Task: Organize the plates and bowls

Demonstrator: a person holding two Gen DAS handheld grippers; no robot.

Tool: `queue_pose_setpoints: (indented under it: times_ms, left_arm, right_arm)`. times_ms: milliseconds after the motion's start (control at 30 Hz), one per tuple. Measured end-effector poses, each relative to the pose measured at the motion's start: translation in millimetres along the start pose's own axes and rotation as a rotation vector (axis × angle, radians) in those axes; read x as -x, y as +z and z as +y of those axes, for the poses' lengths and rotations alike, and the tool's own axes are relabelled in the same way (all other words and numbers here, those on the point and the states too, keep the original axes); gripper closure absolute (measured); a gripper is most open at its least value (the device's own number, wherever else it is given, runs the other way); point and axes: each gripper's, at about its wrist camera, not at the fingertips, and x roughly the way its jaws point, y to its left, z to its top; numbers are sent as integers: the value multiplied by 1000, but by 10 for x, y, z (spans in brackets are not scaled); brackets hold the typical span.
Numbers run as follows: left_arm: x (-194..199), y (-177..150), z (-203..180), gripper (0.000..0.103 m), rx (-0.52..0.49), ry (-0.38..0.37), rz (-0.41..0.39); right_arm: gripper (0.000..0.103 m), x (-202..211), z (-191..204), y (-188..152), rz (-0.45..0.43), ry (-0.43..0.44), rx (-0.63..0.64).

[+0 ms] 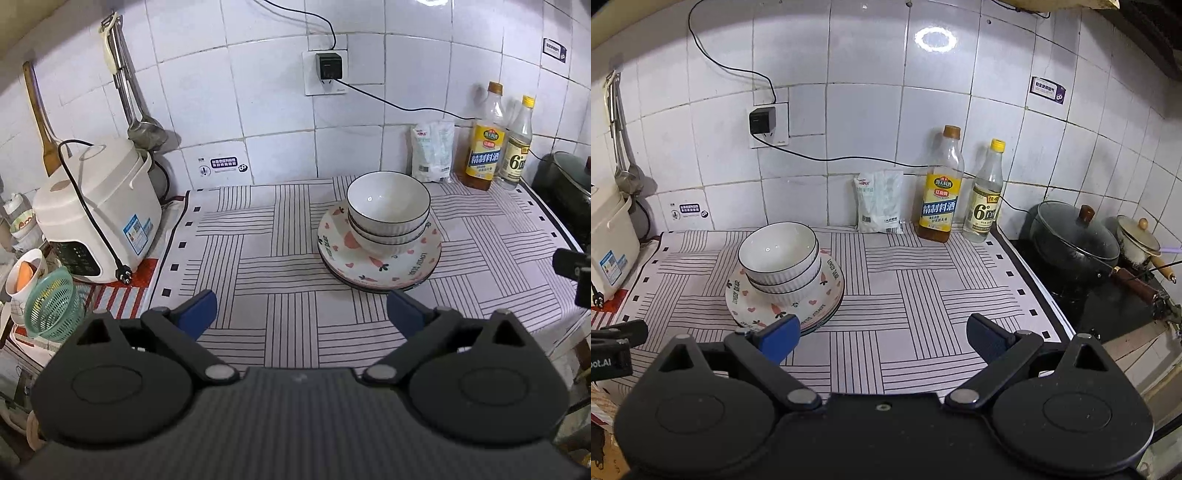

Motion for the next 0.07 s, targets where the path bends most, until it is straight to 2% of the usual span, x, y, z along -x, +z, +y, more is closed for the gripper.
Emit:
queue_pose_setpoints:
  times_ms: [67]
  left_arm:
    - [7, -1, 11, 3, 8, 1, -1]
  right_arm:
    - [4, 2, 3, 1, 1, 2, 0]
